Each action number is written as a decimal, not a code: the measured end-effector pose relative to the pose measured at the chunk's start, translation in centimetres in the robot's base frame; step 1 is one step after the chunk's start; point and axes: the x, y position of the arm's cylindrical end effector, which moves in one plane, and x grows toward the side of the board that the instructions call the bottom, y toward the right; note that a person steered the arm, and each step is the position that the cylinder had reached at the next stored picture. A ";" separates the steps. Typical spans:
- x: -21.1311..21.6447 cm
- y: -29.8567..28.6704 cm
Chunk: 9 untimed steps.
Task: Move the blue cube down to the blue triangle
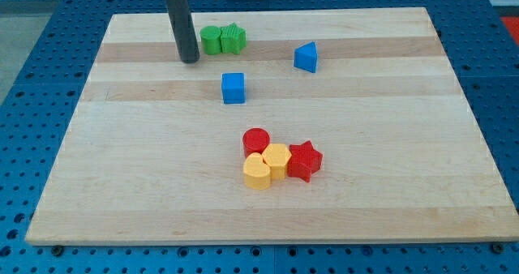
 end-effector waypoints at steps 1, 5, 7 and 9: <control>0.9 -0.3; 8.9 0.4; 5.1 5.9; 4.2 13.3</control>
